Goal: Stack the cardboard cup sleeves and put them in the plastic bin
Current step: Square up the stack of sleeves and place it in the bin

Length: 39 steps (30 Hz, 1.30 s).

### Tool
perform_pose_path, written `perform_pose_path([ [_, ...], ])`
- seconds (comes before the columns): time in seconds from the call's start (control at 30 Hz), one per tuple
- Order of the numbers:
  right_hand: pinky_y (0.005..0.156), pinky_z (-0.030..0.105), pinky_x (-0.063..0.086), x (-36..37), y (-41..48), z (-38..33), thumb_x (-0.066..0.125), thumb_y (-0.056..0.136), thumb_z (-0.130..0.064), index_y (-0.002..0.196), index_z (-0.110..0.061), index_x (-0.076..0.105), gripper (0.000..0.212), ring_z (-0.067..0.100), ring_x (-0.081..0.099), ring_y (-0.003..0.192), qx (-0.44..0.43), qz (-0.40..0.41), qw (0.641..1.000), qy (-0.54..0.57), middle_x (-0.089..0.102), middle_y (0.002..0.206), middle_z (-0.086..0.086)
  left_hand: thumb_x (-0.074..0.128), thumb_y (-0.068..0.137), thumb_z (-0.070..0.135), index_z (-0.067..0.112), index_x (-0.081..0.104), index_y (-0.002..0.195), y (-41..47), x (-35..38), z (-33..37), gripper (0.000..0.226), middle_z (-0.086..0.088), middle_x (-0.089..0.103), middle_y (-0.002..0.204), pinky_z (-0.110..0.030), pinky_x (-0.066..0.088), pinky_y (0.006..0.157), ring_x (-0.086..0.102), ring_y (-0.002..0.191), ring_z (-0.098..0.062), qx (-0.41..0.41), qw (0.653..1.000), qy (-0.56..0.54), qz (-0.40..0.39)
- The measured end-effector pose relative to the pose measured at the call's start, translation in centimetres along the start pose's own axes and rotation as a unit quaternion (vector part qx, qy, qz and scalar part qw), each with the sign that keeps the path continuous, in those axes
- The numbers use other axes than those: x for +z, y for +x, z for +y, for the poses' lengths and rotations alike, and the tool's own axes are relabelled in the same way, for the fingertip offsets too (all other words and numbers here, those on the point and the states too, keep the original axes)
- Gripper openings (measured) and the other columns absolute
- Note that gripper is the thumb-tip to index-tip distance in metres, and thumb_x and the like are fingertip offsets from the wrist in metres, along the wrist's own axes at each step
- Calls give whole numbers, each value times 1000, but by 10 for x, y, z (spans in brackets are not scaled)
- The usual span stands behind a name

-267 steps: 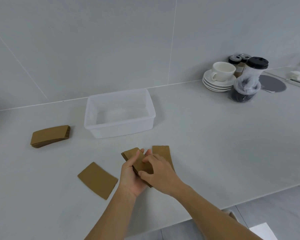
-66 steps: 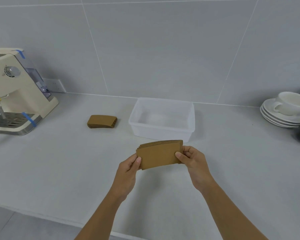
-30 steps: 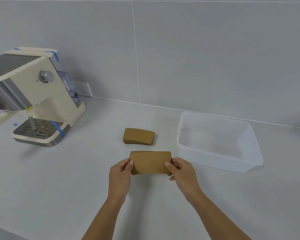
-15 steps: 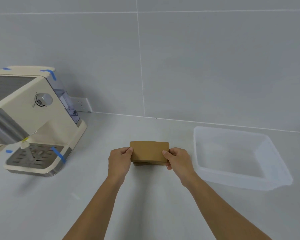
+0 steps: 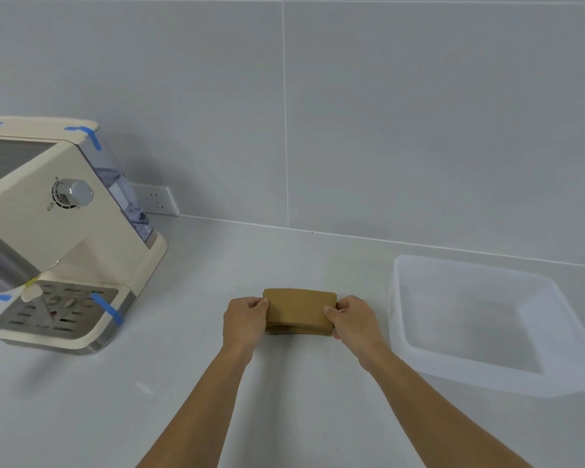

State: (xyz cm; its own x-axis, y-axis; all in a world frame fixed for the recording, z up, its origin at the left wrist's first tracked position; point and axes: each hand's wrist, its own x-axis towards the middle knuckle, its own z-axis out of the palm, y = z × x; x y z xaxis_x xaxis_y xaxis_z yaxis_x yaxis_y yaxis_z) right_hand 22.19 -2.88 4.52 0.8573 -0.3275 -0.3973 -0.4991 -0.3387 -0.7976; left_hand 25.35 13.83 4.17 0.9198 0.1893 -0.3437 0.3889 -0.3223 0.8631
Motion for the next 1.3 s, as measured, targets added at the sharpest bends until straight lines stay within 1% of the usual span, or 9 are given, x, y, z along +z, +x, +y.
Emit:
perform_pose_path([
  [0.17,67,32,42,-2,5,2,57,85,-30,82,-11,53,20,18,51,68,4,-14,1000,-23,56,78,3,50,87,19,11,55,70,10,-4,-5,20,-8,49,74,-30,32,66,41,69,-22,-7,999,46,-13],
  [0.3,63,27,37,-9,9,-2,64,81,-39,86,-7,50,35,17,45,67,47,-39,998,7,49,79,4,60,84,33,13,37,63,15,-8,4,36,-6,37,69,-29,26,60,35,64,-21,-57,994,54,-71],
  [0.43,56,22,40,-14,9,-8,71,77,-35,99,-3,53,43,13,53,69,103,-101,987,66,56,90,6,73,75,38,4,51,84,18,-10,8,42,-3,49,77,-23,36,57,46,67,-14,-93,986,36,-130],
  [0.63,54,16,45,-12,15,-5,78,72,-14,103,1,56,41,17,62,81,125,-139,972,142,64,101,9,88,50,23,-1,55,112,21,-5,1,74,-9,62,112,-36,44,95,56,106,-25,-118,979,9,-169],
  [0.73,71,18,52,-14,14,4,78,69,-7,97,2,64,32,19,65,87,95,-163,968,163,69,103,12,85,45,9,0,61,107,15,-10,-1,67,-10,67,109,-32,46,89,60,106,-27,-104,968,-41,-224],
  [0.8,67,15,52,-16,10,10,77,69,-3,95,-2,66,28,16,65,86,56,-180,968,167,70,100,11,80,44,-1,1,58,107,10,-14,-5,67,-11,67,106,-28,49,76,62,102,-27,-77,964,-96,-236],
  [0.9,81,29,54,-16,4,17,80,57,-2,100,-4,67,45,21,62,91,-17,-159,970,181,68,107,19,75,56,-16,6,46,108,-2,-15,-12,65,-8,58,104,-20,52,60,59,93,-20,-24,961,-157,-227],
  [1.07,81,27,44,-14,-5,19,78,61,4,93,-14,67,38,15,56,93,-108,-101,980,137,58,101,1,74,63,-11,19,40,96,-13,-11,-26,56,-7,52,103,-19,49,69,55,88,-15,73,970,-126,-197],
  [1.3,87,20,37,-8,-14,26,76,69,-3,109,-29,56,52,9,48,108,-121,-102,981,110,50,115,-8,75,66,-6,23,33,122,-19,-9,-36,76,4,47,116,-13,50,70,53,102,-10,97,967,-138,-190],
])
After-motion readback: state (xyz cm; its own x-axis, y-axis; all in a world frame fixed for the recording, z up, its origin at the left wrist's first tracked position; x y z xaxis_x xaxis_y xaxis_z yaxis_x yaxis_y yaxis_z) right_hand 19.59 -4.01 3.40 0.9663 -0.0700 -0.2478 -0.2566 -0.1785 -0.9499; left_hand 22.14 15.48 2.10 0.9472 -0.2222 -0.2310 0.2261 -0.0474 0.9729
